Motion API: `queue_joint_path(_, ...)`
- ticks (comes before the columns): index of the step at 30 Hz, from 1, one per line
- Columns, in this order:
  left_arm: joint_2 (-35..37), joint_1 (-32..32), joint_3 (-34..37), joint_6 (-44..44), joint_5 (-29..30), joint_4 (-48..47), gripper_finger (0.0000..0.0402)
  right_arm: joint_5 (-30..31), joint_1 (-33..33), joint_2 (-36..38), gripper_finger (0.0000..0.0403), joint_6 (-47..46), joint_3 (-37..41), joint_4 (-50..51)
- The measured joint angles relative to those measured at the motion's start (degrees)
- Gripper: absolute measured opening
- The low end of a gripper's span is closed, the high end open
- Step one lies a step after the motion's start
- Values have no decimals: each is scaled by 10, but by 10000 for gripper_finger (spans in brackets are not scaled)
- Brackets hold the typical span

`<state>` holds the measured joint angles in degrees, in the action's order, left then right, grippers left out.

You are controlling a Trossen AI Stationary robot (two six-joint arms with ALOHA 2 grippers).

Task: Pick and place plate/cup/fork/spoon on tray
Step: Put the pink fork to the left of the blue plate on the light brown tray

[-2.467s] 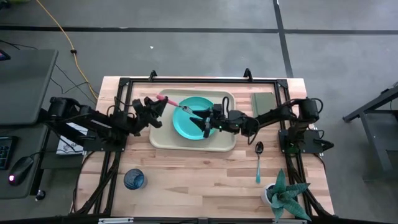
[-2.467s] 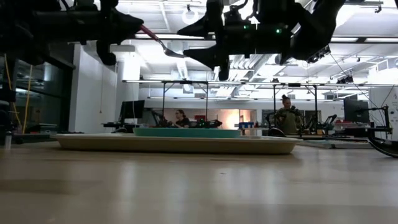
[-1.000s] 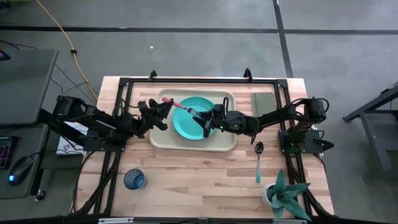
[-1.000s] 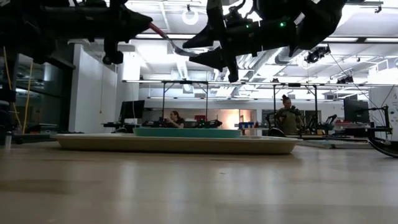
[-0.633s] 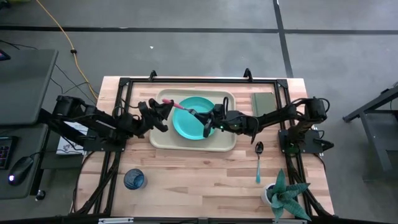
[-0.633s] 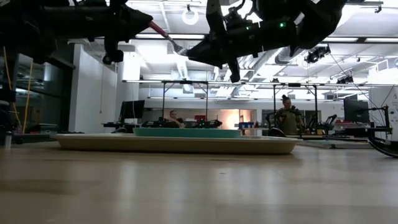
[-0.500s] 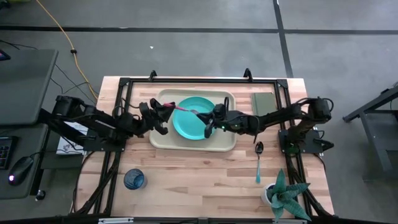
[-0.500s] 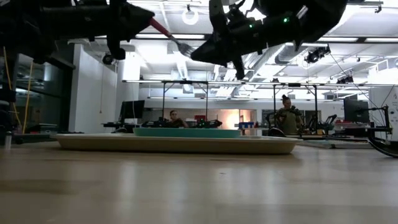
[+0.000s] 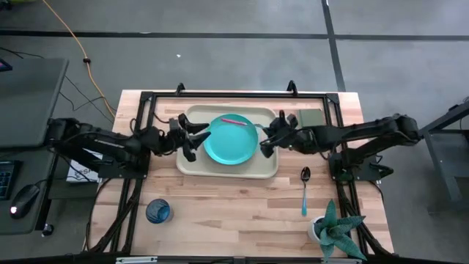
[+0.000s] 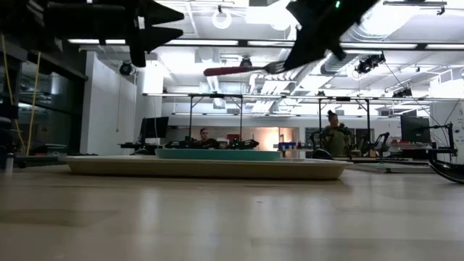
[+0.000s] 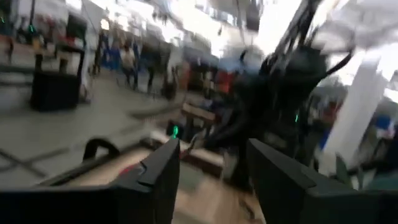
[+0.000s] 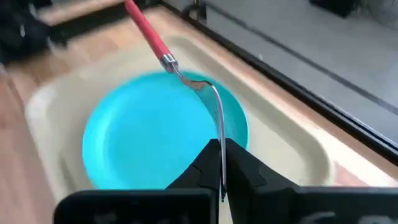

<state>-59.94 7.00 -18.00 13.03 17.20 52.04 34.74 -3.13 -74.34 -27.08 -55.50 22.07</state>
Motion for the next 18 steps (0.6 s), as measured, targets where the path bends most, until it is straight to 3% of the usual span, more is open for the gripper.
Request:
queue_joint_path(3,12,-1,-53,3,-33,-153,177,-21,-7,-29,0,-7,-67,119)
queue_joint_path(8,-24,-17,-128,3,-65,-350,182,-143,-19,-126,0,50,-183,228)
queue_joint_path(13,-59,-27,-145,-7,-89,-390,182,-204,-29,-215,0,91,-292,302)
queue_joint_path(18,-88,-28,-145,-1,-165,-391,182,-221,-33,-272,0,118,-377,345)
